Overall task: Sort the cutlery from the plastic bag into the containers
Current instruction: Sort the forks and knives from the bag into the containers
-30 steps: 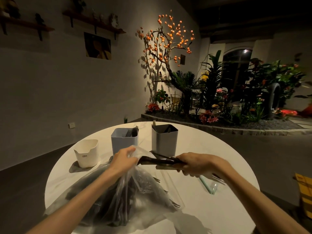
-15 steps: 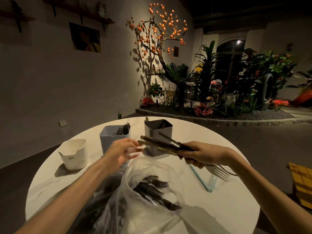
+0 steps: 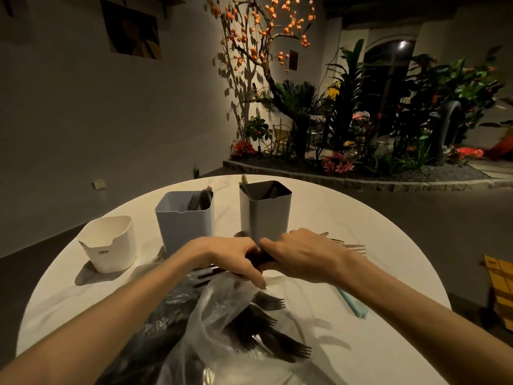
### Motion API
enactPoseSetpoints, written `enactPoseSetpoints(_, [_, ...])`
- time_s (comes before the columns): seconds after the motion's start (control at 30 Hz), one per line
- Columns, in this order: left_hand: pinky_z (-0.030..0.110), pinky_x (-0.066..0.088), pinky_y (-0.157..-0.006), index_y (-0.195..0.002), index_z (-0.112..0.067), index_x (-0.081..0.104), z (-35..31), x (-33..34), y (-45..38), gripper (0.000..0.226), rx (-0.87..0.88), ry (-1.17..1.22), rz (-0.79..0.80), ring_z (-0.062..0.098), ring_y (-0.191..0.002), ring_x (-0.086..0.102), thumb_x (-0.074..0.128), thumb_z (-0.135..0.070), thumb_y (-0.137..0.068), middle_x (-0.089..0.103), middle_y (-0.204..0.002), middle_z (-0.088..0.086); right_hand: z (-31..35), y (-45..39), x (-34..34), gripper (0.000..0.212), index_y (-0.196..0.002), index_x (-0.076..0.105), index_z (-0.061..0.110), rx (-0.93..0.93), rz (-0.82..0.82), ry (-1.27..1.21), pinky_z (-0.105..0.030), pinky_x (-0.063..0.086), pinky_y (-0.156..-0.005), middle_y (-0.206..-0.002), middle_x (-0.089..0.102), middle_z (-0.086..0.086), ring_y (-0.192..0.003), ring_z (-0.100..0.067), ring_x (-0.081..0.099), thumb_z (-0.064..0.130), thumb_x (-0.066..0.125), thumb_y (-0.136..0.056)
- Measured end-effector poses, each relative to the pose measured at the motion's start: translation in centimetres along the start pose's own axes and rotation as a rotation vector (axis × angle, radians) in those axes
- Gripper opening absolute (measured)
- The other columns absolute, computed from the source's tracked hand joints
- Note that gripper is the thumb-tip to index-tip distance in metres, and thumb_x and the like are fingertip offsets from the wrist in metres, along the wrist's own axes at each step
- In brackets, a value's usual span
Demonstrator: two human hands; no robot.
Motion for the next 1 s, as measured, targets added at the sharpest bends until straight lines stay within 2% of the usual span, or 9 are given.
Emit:
enactPoseSetpoints(0.1, [0.032, 0.055, -0.094, -0.124, -0.020, 0.056, 0.3, 1.2, 0.0, 0.044, -0.033, 0.158, -0.037, 0.018, -0.099, 0.064, 0.076, -0.031, -0.086, 0.066, -0.118, 0.007, 0.2, -0.8, -0.8, 0.048, -0.135, 0.034, 0.015, -0.026, -0.006, 0.036, -0.029, 0.053, -0.067, -0.102, 0.066, -0.007, -0.072, -0.017, 0.058, 0.038, 0.059, -0.101])
enactPoseSetpoints(0.2, [0.027, 0.055, -0.091, -0.107, -0.030, 0.066, 0.7, 1.7, -0.3, 0.020, 0.030, 0.241, -0.077, 0.018, -0.097, 0.066, 0.074, -0.028, -0.089, 0.070, -0.106, 0.000, 0.7, -1.7, -1.3, 0.067, -0.138, 0.033, 0.013, -0.045, -0.024, 0.133, -0.027, 0.043, -0.060, -0.101, 0.067, -0.009, -0.069, -0.018, 0.055, 0.040, 0.072, -0.092])
enactPoseSetpoints(0.27, [0.024, 0.055, -0.083, -0.102, -0.033, 0.058, 0.6, 1.9, 0.3, 0.025, 0.045, 0.338, -0.115, 0.015, -0.090, 0.064, 0.076, -0.025, -0.087, 0.067, -0.097, -0.003, 1.2, -2.1, -1.4, 0.072, -0.140, 0.034, 0.013, -0.055, -0.022, 0.181, -0.027, 0.042, -0.062, -0.104, 0.068, -0.007, -0.071, -0.018, 0.053, 0.043, 0.075, -0.088])
enactPoseSetpoints(0.4, [0.028, 0.053, -0.072, -0.097, -0.010, 0.061, 0.4, 2.0, 1.3, 0.026, 0.171, 0.604, -0.143, 0.016, -0.074, 0.061, 0.072, -0.019, -0.075, 0.066, -0.079, 0.004, 1.4, -1.8, -1.9, 0.066, -0.134, 0.049, 0.016, -0.049, -0.019, 0.182, -0.029, 0.048, -0.071, -0.106, 0.070, -0.005, -0.080, -0.020, 0.062, 0.048, 0.077, -0.084])
enactPoseSetpoints(0.5, [0.020, 0.042, -0.053, -0.081, -0.008, 0.054, -0.5, 2.5, 1.8, 0.011, 0.153, 0.663, -0.107, 0.010, -0.052, 0.049, 0.059, -0.016, -0.086, 0.056, -0.061, 0.001, 1.8, -1.6, -2.1, 0.058, -0.127, 0.058, 0.017, -0.037, 0.032, 0.201, -0.032, 0.051, -0.076, -0.106, 0.071, -0.004, -0.090, -0.024, 0.069, 0.049, 0.077, -0.083])
enactPoseSetpoints(0.63, [0.016, 0.032, -0.047, -0.087, -0.013, 0.051, -1.9, 3.2, 2.5, 0.019, 0.173, 0.612, -0.111, 0.005, -0.050, 0.038, 0.041, -0.006, -0.102, 0.045, -0.065, -0.001, 1.4, -1.1, -2.6, 0.051, -0.124, 0.061, 0.021, 0.001, -0.024, 0.210, -0.038, 0.044, -0.099, -0.109, 0.072, 0.000, -0.102, -0.021, 0.068, 0.053, 0.074, -0.086])
enactPoseSetpoints(0.77, [0.017, 0.028, -0.046, -0.107, -0.012, 0.051, -1.1, 2.4, 2.7, 0.009, 0.273, 0.833, -0.227, 0.008, -0.055, 0.035, 0.043, -0.010, -0.103, 0.044, -0.068, 0.001, -1.5, 1.3, -3.8, 0.090, -0.149, 0.035, 0.033, 0.172, -0.303, 0.152, -0.053, 0.018, -0.120, -0.146, 0.048, -0.004, -0.139, -0.027, 0.041, 0.054, 0.082, -0.075])
enactPoseSetpoints(0.9, [0.021, 0.024, -0.048, -0.119, -0.004, 0.054, 0.0, 1.8, 2.1, 0.023, 0.358, 1.038, -0.347, 0.013, -0.059, 0.031, 0.051, -0.016, -0.099, 0.043, -0.069, 0.002, -3.5, 5.2, -4.2, 0.081, -0.147, 0.040, 0.028, 0.414, -0.944, -0.358, -0.037, 0.039, -0.111, -0.144, 0.041, -0.001, -0.133, -0.017, 0.042, 0.046, 0.076, -0.077])
enactPoseSetpoints(1.0, [0.023, 0.025, -0.049, -0.122, -0.007, 0.050, -0.2, 2.1, 0.8, 0.021, 0.352, 1.034, -0.399, 0.013, -0.056, 0.029, 0.046, -0.018, -0.104, 0.044, -0.070, 0.001, -4.0, 4.2, -1.3, 0.090, -0.147, 0.036, 0.029, 0.673, -0.936, -1.125, -0.023, 0.045, -0.095, -0.140, 0.045, 0.007, -0.121, -0.008, 0.050, 0.069, 0.071, -0.074])
Point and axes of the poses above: each hand's wrist, its own y-axis away from the middle knuckle, its own x-axis out of the palm, z = x × y, the point moved 6 cm from there along -y, towards the middle knuckle
